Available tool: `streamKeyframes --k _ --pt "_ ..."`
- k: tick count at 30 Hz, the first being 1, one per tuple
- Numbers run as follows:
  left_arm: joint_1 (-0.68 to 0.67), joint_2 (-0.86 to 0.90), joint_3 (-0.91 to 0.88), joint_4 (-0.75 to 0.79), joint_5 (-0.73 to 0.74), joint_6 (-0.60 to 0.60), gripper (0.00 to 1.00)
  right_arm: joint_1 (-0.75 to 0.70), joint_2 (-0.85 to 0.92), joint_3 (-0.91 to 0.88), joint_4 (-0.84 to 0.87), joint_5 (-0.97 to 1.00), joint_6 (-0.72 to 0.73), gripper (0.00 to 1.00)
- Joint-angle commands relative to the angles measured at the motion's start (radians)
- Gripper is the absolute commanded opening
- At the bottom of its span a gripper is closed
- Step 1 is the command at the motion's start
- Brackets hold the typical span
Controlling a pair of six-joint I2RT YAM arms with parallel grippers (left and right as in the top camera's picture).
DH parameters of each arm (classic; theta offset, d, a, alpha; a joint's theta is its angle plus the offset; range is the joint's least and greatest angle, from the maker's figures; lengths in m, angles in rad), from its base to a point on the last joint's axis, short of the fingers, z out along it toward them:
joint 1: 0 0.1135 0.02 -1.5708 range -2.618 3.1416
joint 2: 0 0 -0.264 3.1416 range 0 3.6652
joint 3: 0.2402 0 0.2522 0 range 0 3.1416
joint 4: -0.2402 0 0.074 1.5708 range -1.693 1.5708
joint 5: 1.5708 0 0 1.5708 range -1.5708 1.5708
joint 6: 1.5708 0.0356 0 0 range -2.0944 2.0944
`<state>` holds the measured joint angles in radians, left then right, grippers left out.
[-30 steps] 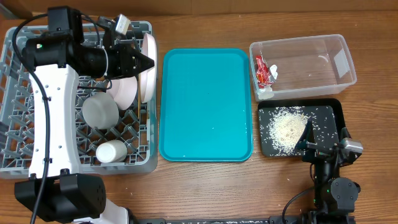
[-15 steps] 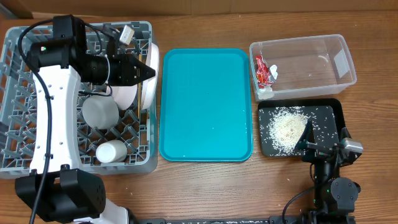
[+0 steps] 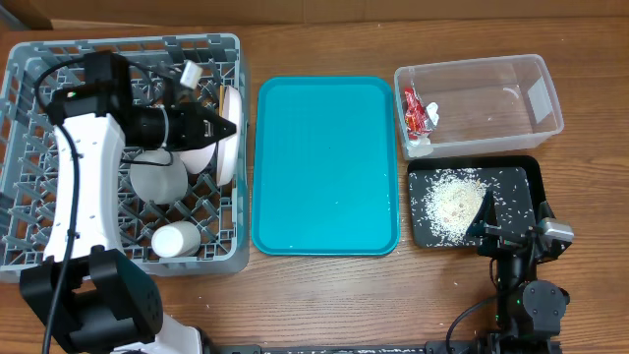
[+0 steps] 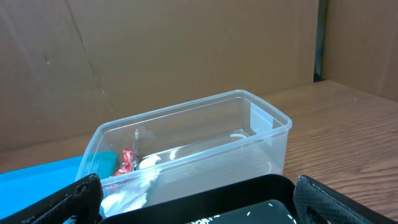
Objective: Sort waste into correct bins and load items into the dishwasher
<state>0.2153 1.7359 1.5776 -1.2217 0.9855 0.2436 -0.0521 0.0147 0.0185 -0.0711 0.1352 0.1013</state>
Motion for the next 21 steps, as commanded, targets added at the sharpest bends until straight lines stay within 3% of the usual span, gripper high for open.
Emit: streamKeyframes --k 1,2,3,12,16,21 --pt "0.027 0.001 -0.002 0.005 0.128 0.041 0.29 -0.005 -0.012 -0.011 0.006 0.005 0.002 1.00" --pt "0.027 0.001 -0.002 0.005 0.145 0.041 0.49 -0.005 -0.012 -0.011 0.006 0.005 0.002 1.00" --pt "0.027 0.000 -0.002 0.004 0.156 0.040 1.00 -0.005 -0.012 -0.011 0.006 0.005 0.002 1.00" --pt "0.007 -0.079 0.022 -0.021 0.130 0.008 1.00 -0.005 -0.012 -0.011 0.006 0.005 0.002 1.00" --pt "-0.056 -0.186 0.041 -0.024 -0.043 -0.062 1.00 -0.005 -0.012 -0.011 0.006 0.005 0.002 1.00" --pt "-0.327 -0.374 0.043 0.020 -0.420 -0.205 1.00 -0.005 -0.012 -0.011 0.006 0.005 0.002 1.00"
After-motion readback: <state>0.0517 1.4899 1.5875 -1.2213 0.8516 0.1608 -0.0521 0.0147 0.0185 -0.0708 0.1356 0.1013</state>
